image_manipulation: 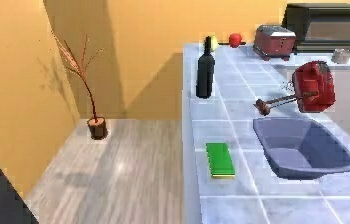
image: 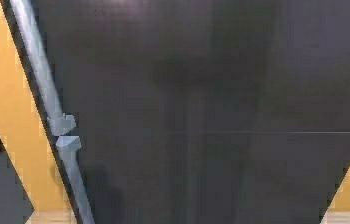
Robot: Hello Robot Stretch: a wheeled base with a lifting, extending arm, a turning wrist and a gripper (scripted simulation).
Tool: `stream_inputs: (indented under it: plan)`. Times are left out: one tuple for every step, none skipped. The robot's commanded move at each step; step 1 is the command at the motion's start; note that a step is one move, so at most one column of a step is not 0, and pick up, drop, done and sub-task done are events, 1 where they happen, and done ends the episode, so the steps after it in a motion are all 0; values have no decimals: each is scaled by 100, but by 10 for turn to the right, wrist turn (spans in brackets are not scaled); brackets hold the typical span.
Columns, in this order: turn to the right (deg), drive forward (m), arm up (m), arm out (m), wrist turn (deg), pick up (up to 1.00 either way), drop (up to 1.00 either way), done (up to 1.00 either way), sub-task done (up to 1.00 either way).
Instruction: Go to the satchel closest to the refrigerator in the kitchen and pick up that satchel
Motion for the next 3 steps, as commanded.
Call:
stream_inputs:
  plan:
    - [450,0,0,0,0,0,0,0,0]
    - [360,0,0,0,0,0,0,0,0]
    - [0,100,0,0,0,0,0,0,0]
